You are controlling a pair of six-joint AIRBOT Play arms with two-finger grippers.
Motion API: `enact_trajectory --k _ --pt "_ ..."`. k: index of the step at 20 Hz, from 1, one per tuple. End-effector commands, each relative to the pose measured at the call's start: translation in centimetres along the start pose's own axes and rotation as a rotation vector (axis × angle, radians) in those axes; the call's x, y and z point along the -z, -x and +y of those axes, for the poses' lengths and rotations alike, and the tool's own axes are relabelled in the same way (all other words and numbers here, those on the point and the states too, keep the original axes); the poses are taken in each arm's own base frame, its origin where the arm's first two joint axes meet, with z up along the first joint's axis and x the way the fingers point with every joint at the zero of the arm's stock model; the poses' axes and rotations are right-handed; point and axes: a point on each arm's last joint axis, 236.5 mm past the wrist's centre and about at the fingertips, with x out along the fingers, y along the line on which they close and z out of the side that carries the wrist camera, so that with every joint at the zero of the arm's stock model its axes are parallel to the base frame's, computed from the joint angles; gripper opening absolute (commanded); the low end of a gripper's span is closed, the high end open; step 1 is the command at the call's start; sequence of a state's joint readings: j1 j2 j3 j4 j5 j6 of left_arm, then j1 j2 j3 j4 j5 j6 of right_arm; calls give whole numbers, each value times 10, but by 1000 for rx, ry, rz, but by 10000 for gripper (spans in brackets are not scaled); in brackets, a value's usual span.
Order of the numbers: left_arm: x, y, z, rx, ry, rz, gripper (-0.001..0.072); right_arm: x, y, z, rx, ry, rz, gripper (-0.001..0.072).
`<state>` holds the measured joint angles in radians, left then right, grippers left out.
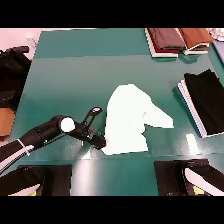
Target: Fold the shirts.
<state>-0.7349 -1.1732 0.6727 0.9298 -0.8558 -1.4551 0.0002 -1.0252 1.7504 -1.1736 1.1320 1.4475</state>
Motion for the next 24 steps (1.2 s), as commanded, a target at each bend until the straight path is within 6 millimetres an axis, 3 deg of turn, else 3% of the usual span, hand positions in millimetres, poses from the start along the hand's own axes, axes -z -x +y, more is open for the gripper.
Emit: enact_trajectory --k 1,2,4,6,8,10,13,16,18,22,24 --pt "6 -15 1 3 34 33 548 3 0 1 -6 -13 12 19" --pt "3 -15 -1 10 44 19 532 4 0 2 -7 -13 18 19" --pt "-8 -13 -4 13 37 -16 18 6 0 2 -7 -13 25 19" --pt "-23 -2 -1 -14 -7 -45 26 8 0 1 -6 -12 32 19" --pt "-48 26 16 -57 -19 -77 26 19 -2 -3 9 -6 80 19" --pt "-86 73 49 -137 -7 -174 26 44 -6 -11 31 -2 186 19" --pt "-140 162 107 -271 56 -370 25 90 -23 -26 48 -17 386 19" --pt "-166 228 145 -330 139 -521 25 134 -54 -37 31 -57 569 19" --pt "-170 251 159 -354 164 -567 26 162 -86 -43 15 -78 658 19" --pt "-167 255 166 -377 168 -559 26 214 -162 -44 -27 -116 756 37" --pt "-166 254 166 -375 169 -555 26 242 -199 -32 -99 -193 786 386"
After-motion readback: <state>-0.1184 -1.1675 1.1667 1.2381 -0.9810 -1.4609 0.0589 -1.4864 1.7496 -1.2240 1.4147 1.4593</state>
